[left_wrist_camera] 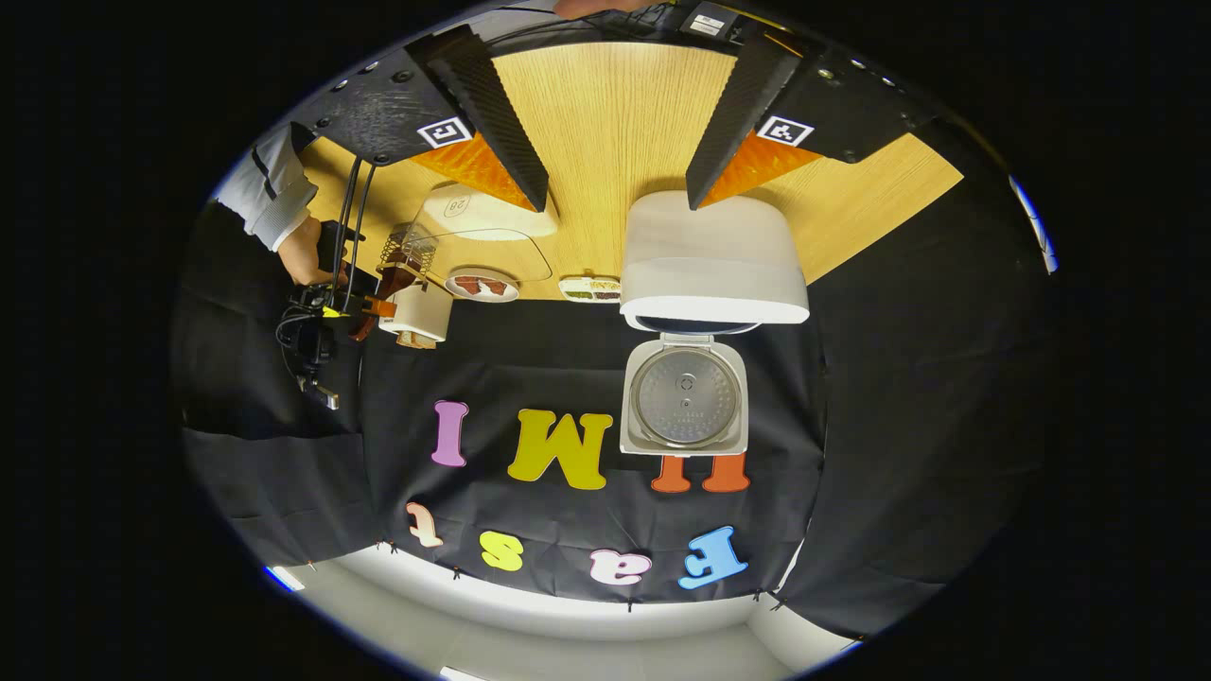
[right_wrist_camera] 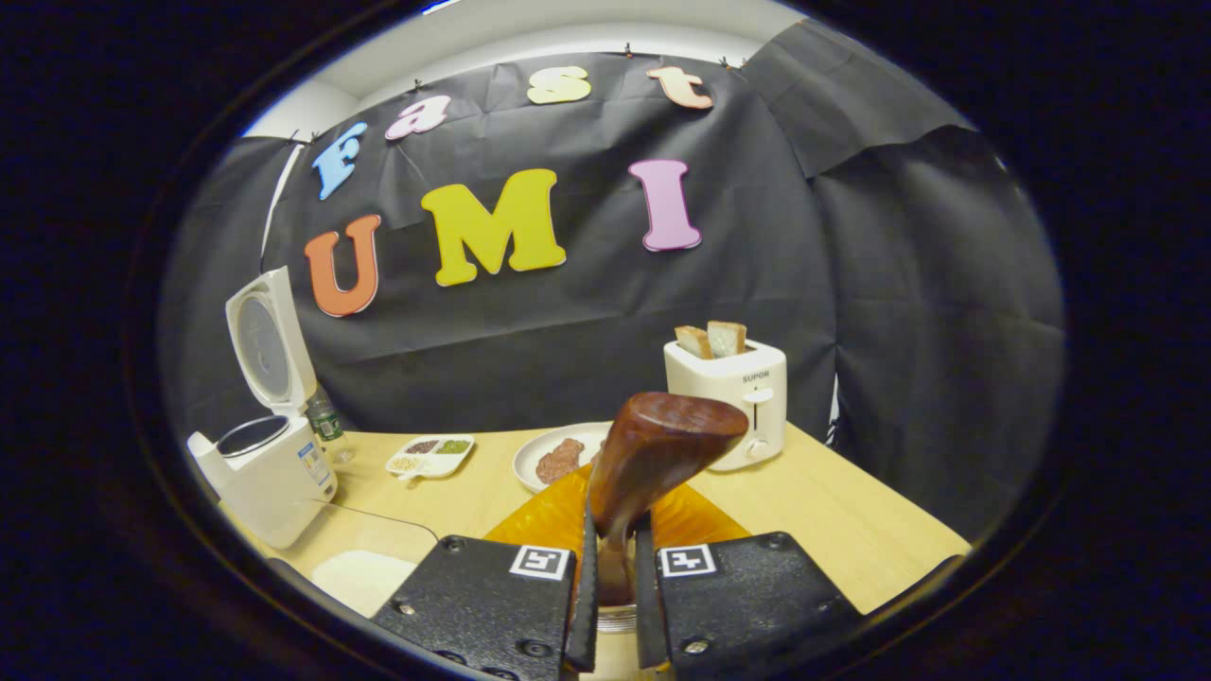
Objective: Close the left gripper, press the button to open the rice cooker; take a wooden spoon from the chopstick holder with the right hand, scoop a spoonful of rice and pour it into the rice cooker, then put the wooden spoon back into the chopstick holder.
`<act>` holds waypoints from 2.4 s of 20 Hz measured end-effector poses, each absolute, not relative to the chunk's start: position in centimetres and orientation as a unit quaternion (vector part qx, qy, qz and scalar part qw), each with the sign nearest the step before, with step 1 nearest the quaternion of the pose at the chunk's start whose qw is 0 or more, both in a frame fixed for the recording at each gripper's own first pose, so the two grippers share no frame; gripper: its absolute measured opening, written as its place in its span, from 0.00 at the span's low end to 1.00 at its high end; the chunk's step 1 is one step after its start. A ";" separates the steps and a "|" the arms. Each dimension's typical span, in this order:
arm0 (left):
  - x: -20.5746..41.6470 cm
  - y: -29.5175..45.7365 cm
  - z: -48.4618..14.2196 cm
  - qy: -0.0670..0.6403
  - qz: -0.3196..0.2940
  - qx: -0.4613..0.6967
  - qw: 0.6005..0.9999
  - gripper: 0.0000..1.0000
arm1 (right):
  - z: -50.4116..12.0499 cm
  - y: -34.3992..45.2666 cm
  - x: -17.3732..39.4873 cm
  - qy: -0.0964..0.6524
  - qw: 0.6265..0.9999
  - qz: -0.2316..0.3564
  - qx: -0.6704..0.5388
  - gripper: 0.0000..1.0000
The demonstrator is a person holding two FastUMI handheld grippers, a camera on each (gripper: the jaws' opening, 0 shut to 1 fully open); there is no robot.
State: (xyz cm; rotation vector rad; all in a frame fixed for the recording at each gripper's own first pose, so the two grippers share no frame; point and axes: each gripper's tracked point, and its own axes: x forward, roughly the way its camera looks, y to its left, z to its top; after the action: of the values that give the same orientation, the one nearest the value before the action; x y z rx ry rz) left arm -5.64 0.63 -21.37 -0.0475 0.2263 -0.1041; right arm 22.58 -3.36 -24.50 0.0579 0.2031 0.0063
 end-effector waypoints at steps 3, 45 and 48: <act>-6.1 0.6 -21.3 0.111 -0.054 -0.027 0.992 0.94 | -21.6 -2.2 21.5 0.074 0.997 0.001 0.007 0.21; -12.0 5.7 -14.1 0.011 0.005 0.025 1.000 0.93 | -32.0 14.4 15.8 0.254 0.952 0.106 0.135 0.22; -12.0 6.0 -14.1 0.008 0.013 0.031 0.999 0.93 | -31.1 14.6 16.0 0.255 0.933 0.117 0.227 0.22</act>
State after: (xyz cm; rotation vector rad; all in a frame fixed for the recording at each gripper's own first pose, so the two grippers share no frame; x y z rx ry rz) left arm -11.99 6.00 -14.09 0.0626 0.0152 0.0257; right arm 16.00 14.64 -31.10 0.4644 0.5214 0.2394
